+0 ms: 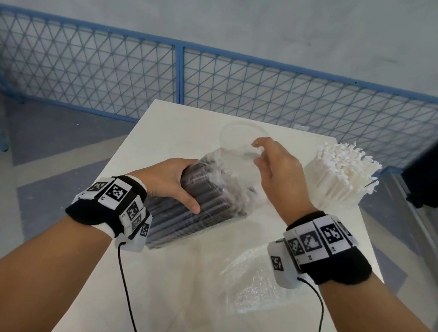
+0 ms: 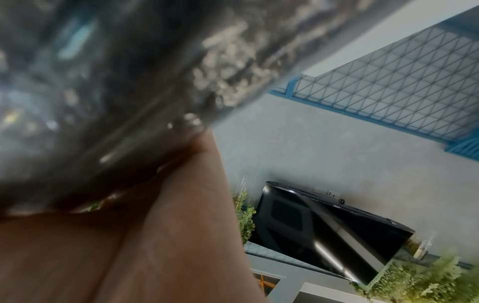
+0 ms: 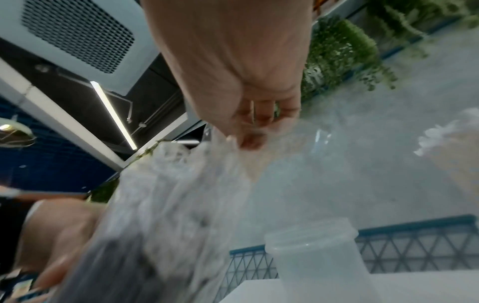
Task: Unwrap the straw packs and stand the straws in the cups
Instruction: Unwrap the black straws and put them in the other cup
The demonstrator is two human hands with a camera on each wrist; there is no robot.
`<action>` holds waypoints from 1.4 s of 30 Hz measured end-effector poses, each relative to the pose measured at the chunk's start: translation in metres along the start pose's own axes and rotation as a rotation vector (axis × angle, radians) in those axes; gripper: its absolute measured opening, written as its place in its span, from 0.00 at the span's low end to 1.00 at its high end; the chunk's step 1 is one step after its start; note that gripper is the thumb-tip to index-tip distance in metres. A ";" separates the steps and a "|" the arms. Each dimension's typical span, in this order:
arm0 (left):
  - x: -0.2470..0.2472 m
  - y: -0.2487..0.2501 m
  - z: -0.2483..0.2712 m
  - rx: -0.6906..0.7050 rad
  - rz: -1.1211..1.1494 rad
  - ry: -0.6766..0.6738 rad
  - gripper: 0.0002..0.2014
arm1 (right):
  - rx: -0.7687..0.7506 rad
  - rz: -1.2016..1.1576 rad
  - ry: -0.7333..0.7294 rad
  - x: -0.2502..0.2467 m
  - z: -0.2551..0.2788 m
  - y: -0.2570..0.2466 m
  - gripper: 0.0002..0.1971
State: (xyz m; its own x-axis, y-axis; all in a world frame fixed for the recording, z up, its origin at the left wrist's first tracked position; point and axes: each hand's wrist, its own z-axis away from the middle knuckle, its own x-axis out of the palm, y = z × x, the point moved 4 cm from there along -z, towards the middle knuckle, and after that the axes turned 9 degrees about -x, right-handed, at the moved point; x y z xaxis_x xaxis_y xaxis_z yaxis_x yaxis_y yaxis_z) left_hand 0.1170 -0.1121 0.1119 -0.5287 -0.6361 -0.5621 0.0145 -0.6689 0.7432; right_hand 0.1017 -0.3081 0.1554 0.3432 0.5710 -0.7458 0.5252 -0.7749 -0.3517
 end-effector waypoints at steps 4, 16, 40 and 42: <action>-0.002 -0.007 -0.002 -0.031 0.029 -0.064 0.31 | 0.313 -0.310 0.046 0.008 -0.002 0.022 0.02; -0.013 -0.018 -0.013 -0.042 0.058 -0.014 0.31 | -0.001 -0.379 -0.164 0.040 -0.007 -0.008 0.08; 0.019 -0.011 -0.028 -0.051 -0.089 -0.227 0.23 | 0.237 -0.635 -0.333 0.051 0.035 0.023 0.14; 0.020 -0.015 -0.027 -0.061 -0.089 -0.215 0.22 | 0.272 -0.646 -0.309 0.050 0.044 0.028 0.11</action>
State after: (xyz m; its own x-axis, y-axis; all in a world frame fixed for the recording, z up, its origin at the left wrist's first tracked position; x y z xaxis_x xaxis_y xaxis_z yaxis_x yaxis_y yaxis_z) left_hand 0.1289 -0.1251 0.0802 -0.6986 -0.4812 -0.5295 0.0071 -0.7447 0.6674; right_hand 0.0996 -0.3131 0.0834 -0.2217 0.8626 -0.4547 0.3238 -0.3748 -0.8687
